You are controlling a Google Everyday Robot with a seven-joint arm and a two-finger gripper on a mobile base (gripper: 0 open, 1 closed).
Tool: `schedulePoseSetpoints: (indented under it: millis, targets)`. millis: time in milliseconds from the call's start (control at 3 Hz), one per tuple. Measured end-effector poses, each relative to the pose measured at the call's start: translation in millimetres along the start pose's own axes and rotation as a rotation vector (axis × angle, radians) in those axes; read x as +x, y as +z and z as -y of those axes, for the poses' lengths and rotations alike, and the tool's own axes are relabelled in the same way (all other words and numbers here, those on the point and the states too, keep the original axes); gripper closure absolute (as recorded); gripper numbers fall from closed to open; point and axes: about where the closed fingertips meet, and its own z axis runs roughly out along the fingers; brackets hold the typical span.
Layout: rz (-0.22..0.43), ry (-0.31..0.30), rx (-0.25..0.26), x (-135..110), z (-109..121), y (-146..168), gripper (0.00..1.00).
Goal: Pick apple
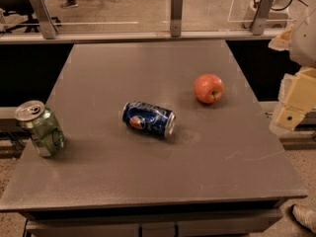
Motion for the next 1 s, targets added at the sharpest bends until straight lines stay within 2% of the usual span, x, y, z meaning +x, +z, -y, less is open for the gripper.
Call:
schedulePoseSetpoints:
  millis: [333,667,1000]
  targets:
    - [0.006,-0.009,-0.003,-3.7,3.8,3.0,0.00]
    - [0.009,-0.076,-0.026,-18.1,22.7,27.0,0.00]
    - [0.005,-0.128,-0.040,-31.7,51.7,70.3,0.00]
